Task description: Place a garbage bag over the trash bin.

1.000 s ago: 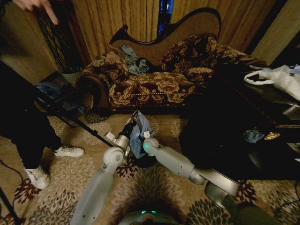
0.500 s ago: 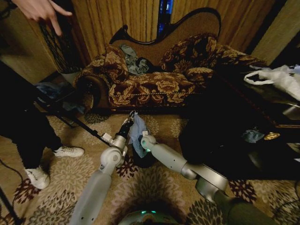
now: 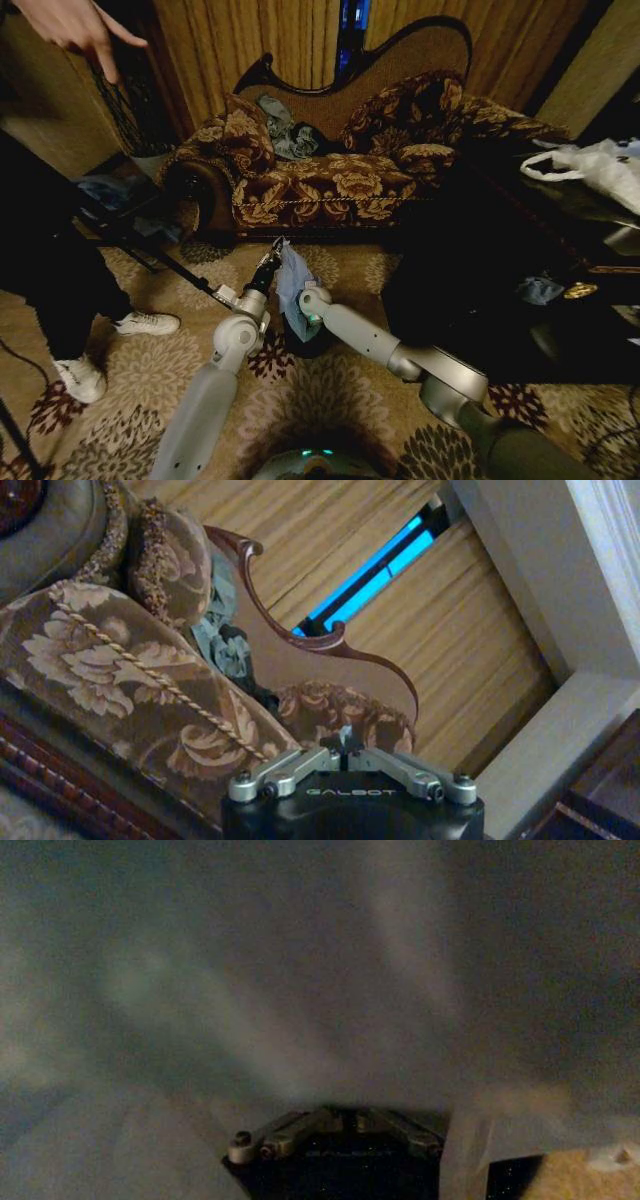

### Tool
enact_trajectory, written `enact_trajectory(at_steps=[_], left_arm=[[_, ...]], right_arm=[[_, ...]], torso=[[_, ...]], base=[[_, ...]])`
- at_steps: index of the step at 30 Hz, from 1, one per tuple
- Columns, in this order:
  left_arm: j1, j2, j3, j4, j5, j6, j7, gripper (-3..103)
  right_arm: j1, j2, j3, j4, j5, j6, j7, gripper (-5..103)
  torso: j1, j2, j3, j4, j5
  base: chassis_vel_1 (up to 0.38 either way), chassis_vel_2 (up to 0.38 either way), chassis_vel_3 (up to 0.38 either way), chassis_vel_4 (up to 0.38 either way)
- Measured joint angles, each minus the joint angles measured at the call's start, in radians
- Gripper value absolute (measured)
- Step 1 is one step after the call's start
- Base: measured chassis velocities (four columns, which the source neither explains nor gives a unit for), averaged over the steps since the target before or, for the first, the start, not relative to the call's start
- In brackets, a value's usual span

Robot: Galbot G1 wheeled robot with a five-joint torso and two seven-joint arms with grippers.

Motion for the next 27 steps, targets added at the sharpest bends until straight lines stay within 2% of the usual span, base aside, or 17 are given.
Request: enact_trajectory(at_steps=[6, 10, 13, 18, 22, 27], left_arm=[[-0.008, -0.007, 0.013, -0.012, 0.018, 0.001, -0.002, 0], [-0.013, -0.007, 0.019, -0.021, 0.024, 0.004, -0.005, 0], [-0.015, -0.009, 0.023, -0.022, 0.026, 0.005, -0.009, 0], [-0.017, -0.011, 0.025, -0.029, 0.033, 0.010, -0.012, 0], [-0.020, -0.010, 0.027, -0.026, 0.038, 0.019, -0.012, 0], [-0.018, -0.009, 0.027, -0.028, 0.042, 0.019, -0.013, 0]], right_arm=[[0.007, -0.054, -0.025, 0.071, 0.084, 0.000, 0.060, 0], [0.016, -0.061, -0.030, 0.084, 0.100, 0.001, 0.069, 0], [0.017, -0.052, -0.031, 0.071, 0.098, 0.001, 0.068, 0], [-0.004, -0.020, -0.035, 0.007, 0.027, 0.001, 0.031, 0], [-0.024, -0.020, -0.033, -0.017, -0.017, 0.002, 0.005, 0], [-0.027, -0.054, -0.041, 0.046, 0.019, 0.002, 0.030, 0]], torso=[[0.000, 0.000, 0.000, -0.0001, 0.0000], [0.000, 0.000, 0.000, 0.0000, 0.0000], [0.000, 0.000, 0.000, 0.0000, 0.0000], [0.000, 0.000, 0.000, 0.0001, 0.0000], [0.000, 0.000, 0.000, 0.0001, 0.0001], [0.000, 0.000, 0.000, -0.0001, -0.0002]], base=[[0.000, 0.000, 0.000, 0.000], [0.000, 0.000, 0.000, 0.000], [0.000, 0.000, 0.000, 0.000], [0.000, 0.000, 0.000, 0.000], [0.000, 0.000, 0.000, 0.000], [0.000, 0.000, 0.000, 0.000]])
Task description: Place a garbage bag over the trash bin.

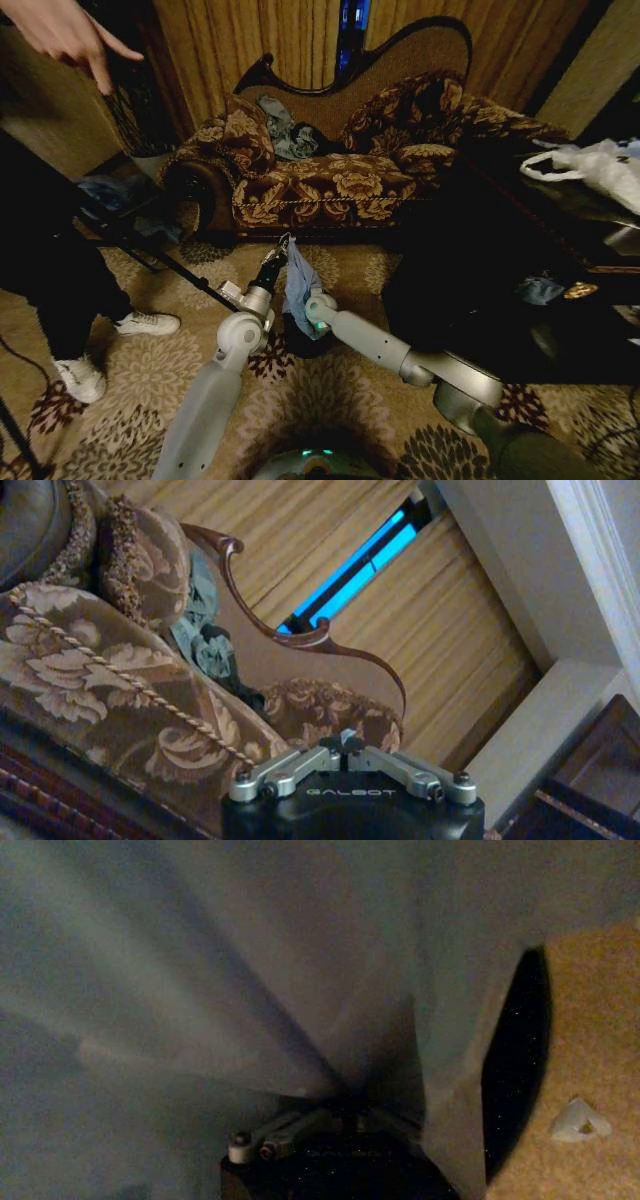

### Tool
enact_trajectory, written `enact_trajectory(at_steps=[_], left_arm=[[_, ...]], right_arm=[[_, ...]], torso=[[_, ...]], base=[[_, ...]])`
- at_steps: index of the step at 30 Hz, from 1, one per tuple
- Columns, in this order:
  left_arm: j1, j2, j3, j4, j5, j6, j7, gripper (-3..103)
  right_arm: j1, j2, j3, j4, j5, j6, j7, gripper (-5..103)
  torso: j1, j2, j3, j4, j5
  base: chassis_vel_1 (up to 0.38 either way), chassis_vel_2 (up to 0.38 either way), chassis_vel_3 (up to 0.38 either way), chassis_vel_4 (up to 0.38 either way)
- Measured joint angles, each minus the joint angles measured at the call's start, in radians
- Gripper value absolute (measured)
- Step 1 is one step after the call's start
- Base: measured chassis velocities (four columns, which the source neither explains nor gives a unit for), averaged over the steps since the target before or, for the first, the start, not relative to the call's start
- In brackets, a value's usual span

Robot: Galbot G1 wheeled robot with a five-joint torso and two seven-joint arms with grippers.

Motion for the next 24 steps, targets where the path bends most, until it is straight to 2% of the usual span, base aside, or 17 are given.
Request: enact_trajectory(at_steps=[1, 4, 9, 13, 24], left_arm=[[0.000, 0.000, 0.001, -0.007, 0.001, 0.001, -0.001, 0], [-0.001, 0.000, 0.005, -0.009, 0.004, 0.001, -0.002, 0], [0.003, -0.003, 0.016, -0.017, 0.012, 0.003, -0.008, 0], [0.005, -0.002, 0.016, -0.024, 0.013, 0.005, -0.011, 0], [-0.022, 0.005, 0.020, -0.058, -0.017, 0.022, -0.030, 0]], right_arm=[[0.004, -0.018, -0.004, 0.046, 0.047, 0.003, 0.031, 0], [0.011, -0.031, -0.005, 0.090, 0.078, 0.014, 0.055, 0], [0.033, -0.013, 0.009, 0.143, 0.144, 0.038, 0.115, 0], [0.044, -0.011, -0.001, 0.161, 0.158, 0.042, 0.136, 0], [0.083, -0.074, -0.059, 0.207, 0.200, 0.039, 0.190, 0]], torso=[[0.000, 0.000, 0.000, 0.0001, 0.0003], [0.000, 0.000, 0.000, -0.0001, 0.0001], [0.000, 0.000, 0.000, 0.0001, 0.0001], [0.000, 0.000, 0.000, 0.0002, 0.0001], [0.000, 0.000, 0.000, 0.0001, 0.0002]], base=[[0.000, 0.000, 0.000, 0.000], [0.000, 0.000, 0.000, 0.000], [0.000, 0.000, 0.000, 0.000], [0.000, 0.000, 0.000, 0.000], [0.000, 0.000, 0.000, 0.000]])
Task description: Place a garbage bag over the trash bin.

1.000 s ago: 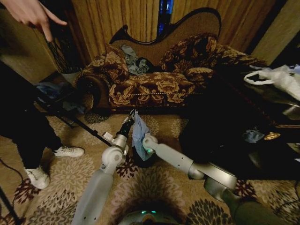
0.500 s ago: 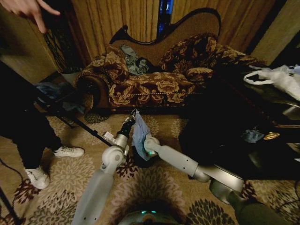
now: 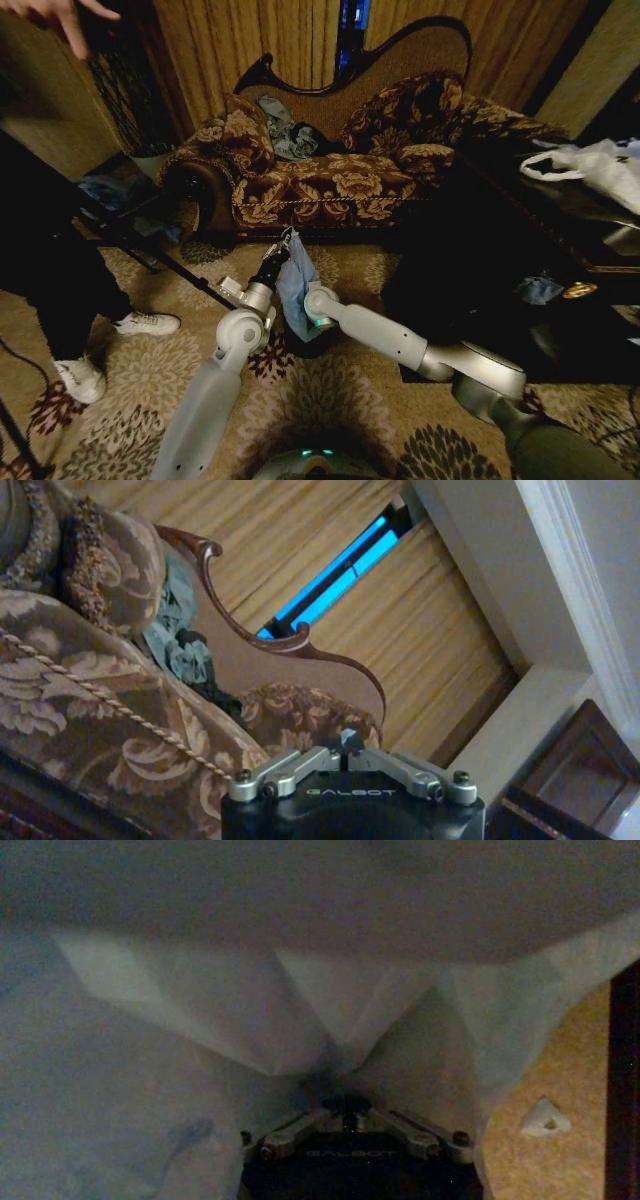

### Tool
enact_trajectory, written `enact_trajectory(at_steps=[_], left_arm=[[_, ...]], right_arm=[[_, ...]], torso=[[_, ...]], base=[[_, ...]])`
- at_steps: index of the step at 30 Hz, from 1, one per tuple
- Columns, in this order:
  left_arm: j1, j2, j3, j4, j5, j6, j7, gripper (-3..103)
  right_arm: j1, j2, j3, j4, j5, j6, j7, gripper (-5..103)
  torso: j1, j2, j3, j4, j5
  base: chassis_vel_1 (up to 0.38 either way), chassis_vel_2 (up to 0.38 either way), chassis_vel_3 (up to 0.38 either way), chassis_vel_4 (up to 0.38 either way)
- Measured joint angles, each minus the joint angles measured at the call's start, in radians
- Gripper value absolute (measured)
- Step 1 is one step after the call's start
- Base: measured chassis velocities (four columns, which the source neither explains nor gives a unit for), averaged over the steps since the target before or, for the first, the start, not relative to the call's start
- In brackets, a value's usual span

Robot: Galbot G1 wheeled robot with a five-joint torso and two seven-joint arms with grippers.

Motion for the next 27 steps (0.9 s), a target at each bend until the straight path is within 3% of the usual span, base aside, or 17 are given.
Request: enact_trajectory(at_steps=[16, 23, 27], left_arm=[[-0.033, -0.036, 0.037, 0.019, -0.027, 0.020, -0.018, 0], [-0.038, -0.057, 0.048, 0.008, -0.030, 0.031, -0.031, 0], [-0.028, -0.073, 0.052, 0.033, -0.020, 0.031, -0.021, 0]], right_arm=[[0.019, -0.104, -0.012, 0.105, 0.050, 0.007, 0.048, 0], [0.028, -0.113, -0.018, 0.133, 0.068, 0.011, 0.063, 0], [-0.003, -0.076, 0.000, 0.090, 0.032, 0.019, 0.052, 0]], torso=[[0.000, 0.000, 0.000, -0.0001, 0.0001], [0.000, 0.000, 0.000, -0.0001, -0.0001], [0.000, 0.000, 0.000, -0.0001, 0.0000]], base=[[0.000, 0.000, 0.000, 0.000], [0.000, 0.000, 0.000, 0.000], [0.000, 0.000, 0.000, 0.000]])
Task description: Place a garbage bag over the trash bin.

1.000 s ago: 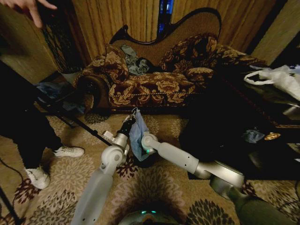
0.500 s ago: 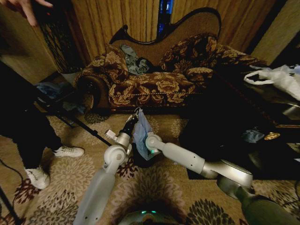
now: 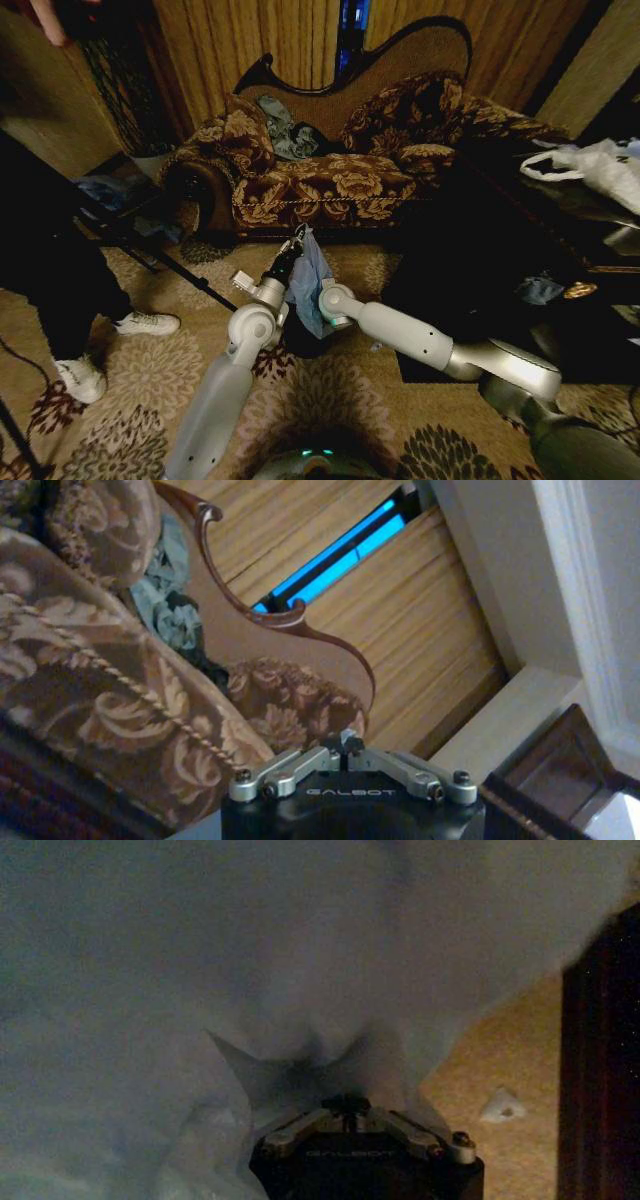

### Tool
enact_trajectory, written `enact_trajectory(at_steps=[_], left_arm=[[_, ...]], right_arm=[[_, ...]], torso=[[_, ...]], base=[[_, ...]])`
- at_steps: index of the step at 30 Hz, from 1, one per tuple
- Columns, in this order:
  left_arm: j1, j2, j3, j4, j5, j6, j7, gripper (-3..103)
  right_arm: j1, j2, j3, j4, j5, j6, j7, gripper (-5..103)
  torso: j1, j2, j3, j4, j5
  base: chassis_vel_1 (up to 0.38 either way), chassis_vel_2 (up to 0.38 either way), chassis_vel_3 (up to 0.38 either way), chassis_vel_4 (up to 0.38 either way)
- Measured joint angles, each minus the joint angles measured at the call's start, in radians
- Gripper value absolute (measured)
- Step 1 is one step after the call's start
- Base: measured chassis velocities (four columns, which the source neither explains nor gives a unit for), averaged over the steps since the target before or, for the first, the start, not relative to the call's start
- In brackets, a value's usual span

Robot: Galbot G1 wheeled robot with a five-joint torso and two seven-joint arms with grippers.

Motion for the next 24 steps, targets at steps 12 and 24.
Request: enact_trajectory(at_steps=[12, 24], left_arm=[[0.034, -0.005, -0.035, 0.117, -0.020, -0.034, 0.038, 0], [0.042, 0.004, -0.041, 0.143, 0.003, -0.058, 0.041, 0]], right_arm=[[-0.097, 0.069, 0.031, -0.137, -0.106, 0.003, -0.065, 0], [-0.117, 0.131, 0.058, -0.153, -0.115, 0.057, -0.066, 0]], torso=[[0.000, 0.000, 0.000, 0.0000, -0.0001], [0.000, 0.000, 0.000, 0.0000, -0.0004]], base=[[0.000, 0.000, 0.000, 0.000], [0.000, 0.000, 0.000, 0.000]])
